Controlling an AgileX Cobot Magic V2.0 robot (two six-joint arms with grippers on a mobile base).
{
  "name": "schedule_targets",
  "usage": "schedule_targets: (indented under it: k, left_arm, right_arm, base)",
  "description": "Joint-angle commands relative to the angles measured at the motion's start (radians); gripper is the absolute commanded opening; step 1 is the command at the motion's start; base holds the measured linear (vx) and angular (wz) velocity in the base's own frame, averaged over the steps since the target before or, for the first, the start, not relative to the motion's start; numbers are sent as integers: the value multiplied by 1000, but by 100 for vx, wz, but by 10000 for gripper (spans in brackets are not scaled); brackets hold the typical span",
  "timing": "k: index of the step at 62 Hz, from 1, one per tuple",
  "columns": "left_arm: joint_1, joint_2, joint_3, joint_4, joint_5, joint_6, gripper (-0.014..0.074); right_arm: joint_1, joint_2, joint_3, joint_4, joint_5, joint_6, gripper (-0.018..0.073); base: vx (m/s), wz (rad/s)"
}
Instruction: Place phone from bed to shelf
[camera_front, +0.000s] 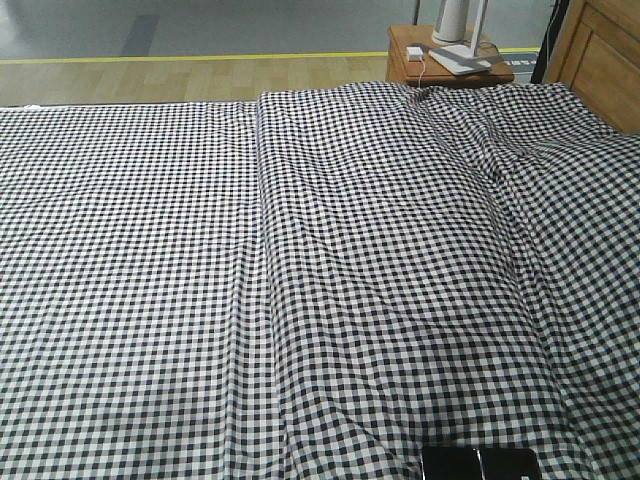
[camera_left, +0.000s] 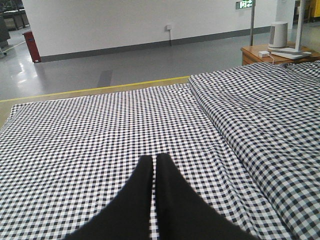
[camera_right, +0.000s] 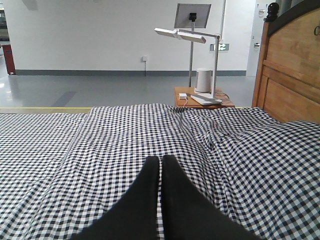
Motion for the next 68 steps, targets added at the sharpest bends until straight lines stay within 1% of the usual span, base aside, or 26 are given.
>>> schedule_targets:
  k: [1,68]
  left_arm:
    - [-4,-13,-21,-9,-72,-6,1]
    - [-4,-13,-21,-9,-72,-6,1]
  right_arm:
    - [-3,-9,4,-13,-71,-8,-8]
    - [-3,-9,4,-13,-71,-8,-8]
  base:
    - [0,0]
    - [0,0]
